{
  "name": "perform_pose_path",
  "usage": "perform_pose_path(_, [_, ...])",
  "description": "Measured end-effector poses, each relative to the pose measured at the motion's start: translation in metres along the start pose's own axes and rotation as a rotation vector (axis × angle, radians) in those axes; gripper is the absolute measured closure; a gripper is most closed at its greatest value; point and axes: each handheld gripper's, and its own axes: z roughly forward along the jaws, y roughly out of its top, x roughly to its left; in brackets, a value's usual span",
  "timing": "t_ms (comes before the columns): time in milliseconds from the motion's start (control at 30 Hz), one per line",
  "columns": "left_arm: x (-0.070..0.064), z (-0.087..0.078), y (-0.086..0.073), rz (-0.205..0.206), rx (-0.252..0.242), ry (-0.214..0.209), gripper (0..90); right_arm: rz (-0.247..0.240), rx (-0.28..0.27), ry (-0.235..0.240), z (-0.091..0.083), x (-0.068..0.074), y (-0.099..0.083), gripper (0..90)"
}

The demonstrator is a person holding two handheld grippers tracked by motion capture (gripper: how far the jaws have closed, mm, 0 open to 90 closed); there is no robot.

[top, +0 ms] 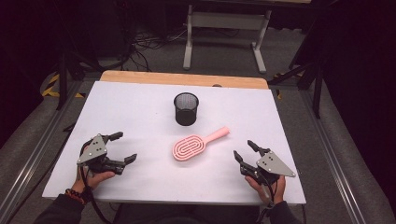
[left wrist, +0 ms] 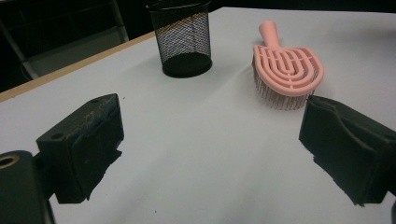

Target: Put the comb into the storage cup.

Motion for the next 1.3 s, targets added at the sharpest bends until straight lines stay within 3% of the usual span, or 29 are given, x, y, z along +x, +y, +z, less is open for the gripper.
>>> perform_pose_path(67, [0.0,0.001,-0.001,0.002,0.005,0.004,6.3,-0.004,0.002,-0.002,0.0,0.0,0.002,65.2])
perform_pose_path(133, [0.0,0.002,-0.001,0.0,0.008,0.0,6.3,-0.005,0.004,0.005,0.001,-0.001,0.003,70.1])
perform_pose_path(167, [0.0,0.002,-0.001,-0.001,0.01,-0.002,6.3,0.009,0.01,0.015,0.003,-0.004,0.005,80.3])
perform_pose_path(300, [0.001,0.002,-0.002,-0.01,0.012,-0.008,6.6,0.02,0.019,0.015,0.013,-0.008,0.012,89.6])
perform_pose_path(467, [0.0,0.002,-0.002,-0.011,0.009,-0.01,6.6,0.016,0.032,0.006,0.022,-0.012,0.02,89.7])
perform_pose_path(633, [0.001,0.0,-0.004,-0.021,0.011,-0.006,7.5,0.061,0.043,0.021,0.045,-0.022,0.033,89.8])
perform_pose_path(800, [0.001,0.001,-0.004,-0.015,0.016,-0.005,7.5,0.052,0.101,0.037,0.074,-0.022,0.039,89.8])
perform_pose_path(933, [0.001,0.0,-0.004,-0.016,0.016,-0.004,7.4,0.065,0.183,0.047,0.103,-0.02,0.038,89.8])
perform_pose_path(1000, [0.001,0.001,-0.004,-0.018,0.02,-0.006,7.4,0.067,0.193,0.048,0.107,-0.02,0.037,89.8])
perform_pose_path(1200, [0.002,0.001,-0.005,-0.019,0.023,-0.006,7.4,0.102,0.296,0.052,0.136,-0.023,0.03,89.8])
perform_pose_path(1300, [0.001,0.002,-0.005,-0.019,0.029,-0.008,7.4,0.09,0.335,0.049,0.144,-0.021,0.025,89.8])
